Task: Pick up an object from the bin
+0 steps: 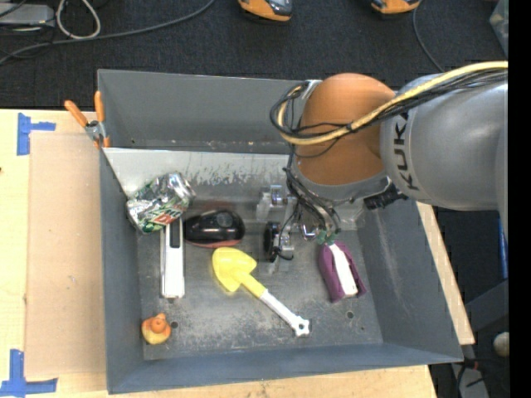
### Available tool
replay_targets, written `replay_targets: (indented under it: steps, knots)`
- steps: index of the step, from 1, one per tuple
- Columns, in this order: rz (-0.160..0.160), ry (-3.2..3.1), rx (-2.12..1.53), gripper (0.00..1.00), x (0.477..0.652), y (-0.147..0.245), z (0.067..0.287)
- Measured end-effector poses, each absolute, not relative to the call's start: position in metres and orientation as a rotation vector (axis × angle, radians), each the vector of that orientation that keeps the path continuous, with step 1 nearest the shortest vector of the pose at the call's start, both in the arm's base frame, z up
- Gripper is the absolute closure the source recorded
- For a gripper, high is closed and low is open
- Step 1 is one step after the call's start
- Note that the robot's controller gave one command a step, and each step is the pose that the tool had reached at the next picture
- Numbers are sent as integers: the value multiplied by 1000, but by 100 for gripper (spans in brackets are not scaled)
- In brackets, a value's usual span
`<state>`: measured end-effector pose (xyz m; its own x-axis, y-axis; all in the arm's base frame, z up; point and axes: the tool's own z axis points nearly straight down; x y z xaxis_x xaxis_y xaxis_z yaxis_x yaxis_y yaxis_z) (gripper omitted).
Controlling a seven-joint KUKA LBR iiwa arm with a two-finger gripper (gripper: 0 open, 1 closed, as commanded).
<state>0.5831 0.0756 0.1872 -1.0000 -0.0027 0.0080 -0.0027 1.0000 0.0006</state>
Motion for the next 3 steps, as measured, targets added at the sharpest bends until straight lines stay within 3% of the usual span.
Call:
replay_targets:
  steps: [1,2,3]
  knots:
    - [-1,-3140,1,0,585,75,191]
    - [-2,-3136,-183,0,580,87,119]
    - [-2,-3131,-217,0,575,90,104]
